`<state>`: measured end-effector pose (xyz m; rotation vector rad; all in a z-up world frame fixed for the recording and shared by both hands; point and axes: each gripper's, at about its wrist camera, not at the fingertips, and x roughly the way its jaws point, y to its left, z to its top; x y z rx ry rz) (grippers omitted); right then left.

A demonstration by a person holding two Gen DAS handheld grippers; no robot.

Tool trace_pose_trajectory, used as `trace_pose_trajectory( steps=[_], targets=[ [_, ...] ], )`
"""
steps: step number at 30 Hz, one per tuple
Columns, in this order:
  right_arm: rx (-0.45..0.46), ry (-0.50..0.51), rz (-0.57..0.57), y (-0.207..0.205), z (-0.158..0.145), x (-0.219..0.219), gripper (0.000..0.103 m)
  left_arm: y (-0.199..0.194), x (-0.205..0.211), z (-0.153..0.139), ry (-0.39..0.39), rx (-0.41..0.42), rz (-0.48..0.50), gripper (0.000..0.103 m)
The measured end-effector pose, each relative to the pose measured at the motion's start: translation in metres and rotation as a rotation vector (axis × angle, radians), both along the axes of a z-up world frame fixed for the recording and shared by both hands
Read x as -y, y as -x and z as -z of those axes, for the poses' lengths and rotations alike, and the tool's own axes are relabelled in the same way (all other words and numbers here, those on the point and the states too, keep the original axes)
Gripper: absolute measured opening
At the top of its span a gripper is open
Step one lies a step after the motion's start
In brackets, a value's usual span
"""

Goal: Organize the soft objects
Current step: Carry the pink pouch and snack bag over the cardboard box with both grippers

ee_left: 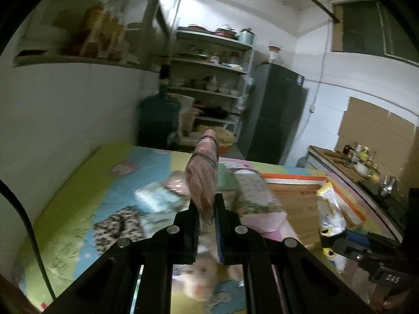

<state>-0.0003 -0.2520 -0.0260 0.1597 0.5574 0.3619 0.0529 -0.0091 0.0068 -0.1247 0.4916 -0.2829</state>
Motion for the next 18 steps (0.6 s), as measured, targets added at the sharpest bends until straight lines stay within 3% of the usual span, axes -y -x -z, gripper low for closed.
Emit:
trace_pose_trajectory(
  steps=[18],
  targets=[
    [0.052,0.000,0.177,0.004,-0.014,0.068,0.042,-0.013,0.099,-0.003,-0.040,-0.003,0.199,0.010]
  ],
)
